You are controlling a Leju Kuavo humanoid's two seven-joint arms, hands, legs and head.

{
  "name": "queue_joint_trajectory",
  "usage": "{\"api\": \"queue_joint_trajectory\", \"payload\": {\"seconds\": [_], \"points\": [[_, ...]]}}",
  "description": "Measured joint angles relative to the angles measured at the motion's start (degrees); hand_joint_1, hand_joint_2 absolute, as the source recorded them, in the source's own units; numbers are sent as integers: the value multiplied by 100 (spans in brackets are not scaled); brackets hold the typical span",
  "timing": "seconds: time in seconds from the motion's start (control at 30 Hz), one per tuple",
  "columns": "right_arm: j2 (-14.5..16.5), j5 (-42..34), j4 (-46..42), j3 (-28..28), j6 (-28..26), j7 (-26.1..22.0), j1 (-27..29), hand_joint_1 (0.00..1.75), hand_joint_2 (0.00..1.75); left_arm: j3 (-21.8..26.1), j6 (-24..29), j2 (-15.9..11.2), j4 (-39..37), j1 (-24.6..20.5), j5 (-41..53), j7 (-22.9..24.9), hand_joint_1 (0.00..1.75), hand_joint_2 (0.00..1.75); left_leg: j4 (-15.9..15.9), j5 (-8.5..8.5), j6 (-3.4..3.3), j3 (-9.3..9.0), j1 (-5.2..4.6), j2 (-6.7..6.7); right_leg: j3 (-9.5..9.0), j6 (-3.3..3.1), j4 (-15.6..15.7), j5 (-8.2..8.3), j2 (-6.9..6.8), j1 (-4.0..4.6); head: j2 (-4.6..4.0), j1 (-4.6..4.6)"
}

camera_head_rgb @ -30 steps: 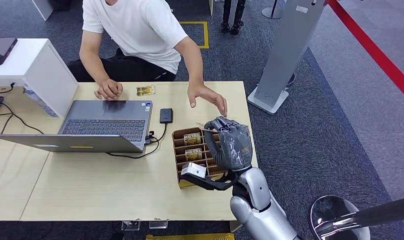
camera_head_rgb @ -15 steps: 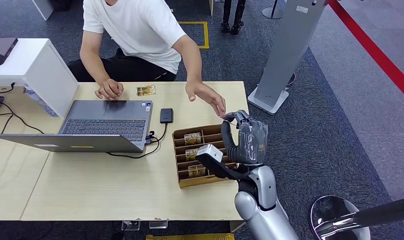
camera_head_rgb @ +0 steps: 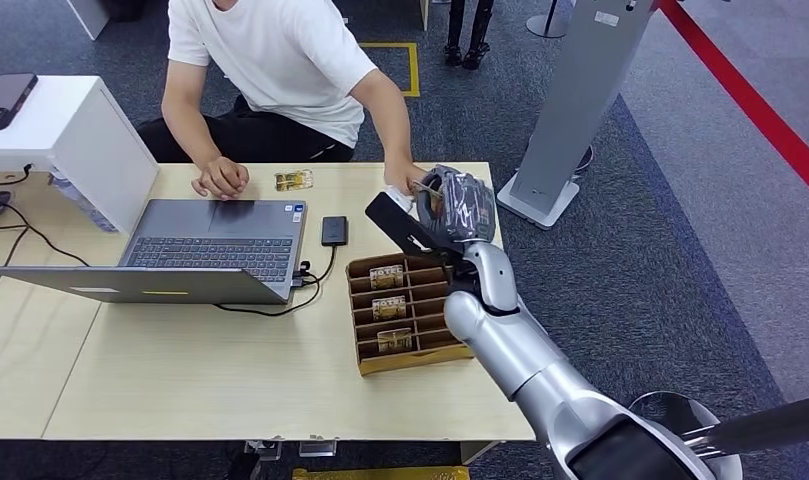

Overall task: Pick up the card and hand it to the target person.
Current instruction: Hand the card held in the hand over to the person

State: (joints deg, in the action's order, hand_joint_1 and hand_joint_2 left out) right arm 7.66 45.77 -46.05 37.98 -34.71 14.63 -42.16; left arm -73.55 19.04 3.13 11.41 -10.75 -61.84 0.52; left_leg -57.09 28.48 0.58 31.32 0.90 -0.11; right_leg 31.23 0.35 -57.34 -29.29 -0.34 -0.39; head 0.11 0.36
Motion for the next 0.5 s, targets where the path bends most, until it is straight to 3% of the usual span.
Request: {"api": "queue_joint_trajectory", "payload": {"seconds": [0.07, 0.2, 0.5], "points": [[40, -45, 273, 89, -13, 10, -97, 162, 175, 0, 20, 0, 0, 15, -14, -8, 0, 175, 0, 1, 0, 3, 0, 0, 4, 0, 0, 0, 0, 0, 0, -1], [65, -130, 638, 204, -42, 19, -187, 0, 175, -5, -7, 0, 0, 29, -2, -37, 0, 175, 0, 1, 0, 4, 0, 0, 5, 0, 1, 0, 0, 0, 0, 3], [63, -218, 1000, 305, -87, -28, -207, 0, 175, -81, -143, 0, 0, 21, 82, -122, 0, 175, 0, 0, 0, 1, 0, 1, 5, 0, 1, 1, 5, 0, 0, -1]]}}
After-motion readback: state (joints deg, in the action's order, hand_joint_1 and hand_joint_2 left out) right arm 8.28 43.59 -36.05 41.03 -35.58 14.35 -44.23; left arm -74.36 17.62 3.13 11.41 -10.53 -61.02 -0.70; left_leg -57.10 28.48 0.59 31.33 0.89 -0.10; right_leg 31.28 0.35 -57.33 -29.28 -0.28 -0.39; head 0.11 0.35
